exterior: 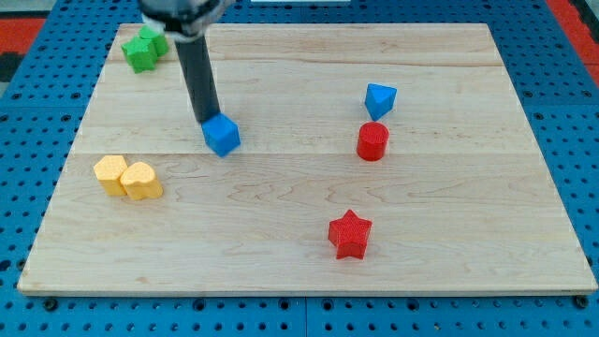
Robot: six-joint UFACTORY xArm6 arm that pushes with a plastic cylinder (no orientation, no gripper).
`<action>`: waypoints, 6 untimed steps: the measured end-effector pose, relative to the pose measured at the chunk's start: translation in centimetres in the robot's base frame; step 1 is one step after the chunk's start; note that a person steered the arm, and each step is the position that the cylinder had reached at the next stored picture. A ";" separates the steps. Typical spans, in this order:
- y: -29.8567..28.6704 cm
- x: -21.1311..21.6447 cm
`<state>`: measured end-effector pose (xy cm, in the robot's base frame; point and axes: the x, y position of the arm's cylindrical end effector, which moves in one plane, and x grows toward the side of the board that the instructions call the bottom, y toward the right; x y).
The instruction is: Move the blue cube right to the yellow heart
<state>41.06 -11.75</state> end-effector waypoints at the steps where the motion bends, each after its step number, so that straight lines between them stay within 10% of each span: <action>1: 1.2 -2.2; 6: -2.6 3.9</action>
